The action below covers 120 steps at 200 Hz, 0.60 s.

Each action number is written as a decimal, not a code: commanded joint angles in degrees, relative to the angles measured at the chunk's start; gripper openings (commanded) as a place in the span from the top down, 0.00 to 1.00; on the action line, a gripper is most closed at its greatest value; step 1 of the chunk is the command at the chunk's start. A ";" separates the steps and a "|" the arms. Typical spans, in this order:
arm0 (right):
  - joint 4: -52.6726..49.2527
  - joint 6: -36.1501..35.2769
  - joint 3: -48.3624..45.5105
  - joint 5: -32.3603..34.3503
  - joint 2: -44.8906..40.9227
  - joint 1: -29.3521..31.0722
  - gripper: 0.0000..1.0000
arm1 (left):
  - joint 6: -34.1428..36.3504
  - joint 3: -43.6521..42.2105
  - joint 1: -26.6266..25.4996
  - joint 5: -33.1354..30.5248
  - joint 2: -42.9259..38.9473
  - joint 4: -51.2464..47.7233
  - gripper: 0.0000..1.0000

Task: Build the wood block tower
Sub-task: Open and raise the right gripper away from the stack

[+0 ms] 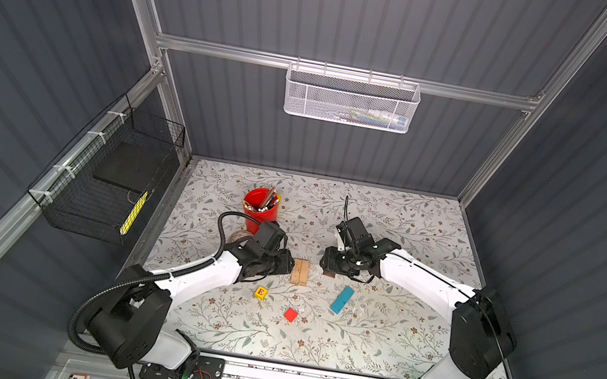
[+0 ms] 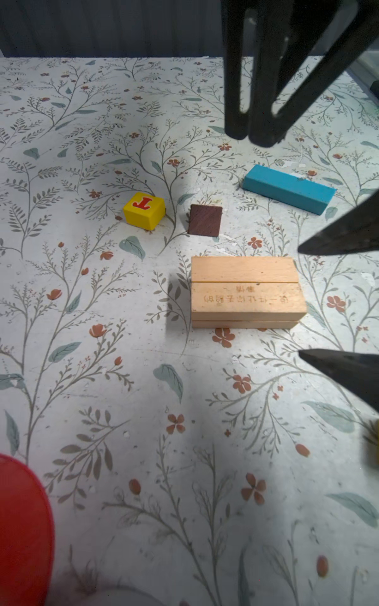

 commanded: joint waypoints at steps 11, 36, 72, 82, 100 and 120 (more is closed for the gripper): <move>-7.37 -7.92 3.91 8.59 0.73 -1.00 0.42 | 3.34 1.74 0.31 -3.81 -3.26 -6.70 0.49; -8.72 -10.34 5.59 9.44 2.98 -2.70 0.36 | 4.58 2.08 0.31 -5.20 -5.24 -8.61 0.47; -8.90 -16.25 8.65 8.36 7.39 -3.03 0.32 | 5.03 2.58 0.31 -6.38 -6.20 -10.38 0.45; -8.28 -17.71 9.05 7.16 8.35 -3.07 0.30 | 4.80 2.78 0.31 -6.72 -6.35 -10.87 0.44; -8.77 -18.75 10.52 8.63 10.70 -3.06 0.29 | 4.65 2.69 0.31 -7.50 -6.84 -11.10 0.43; -8.72 -18.82 11.50 8.61 11.86 -3.08 0.30 | 4.41 2.52 0.31 -7.92 -7.40 -11.25 0.42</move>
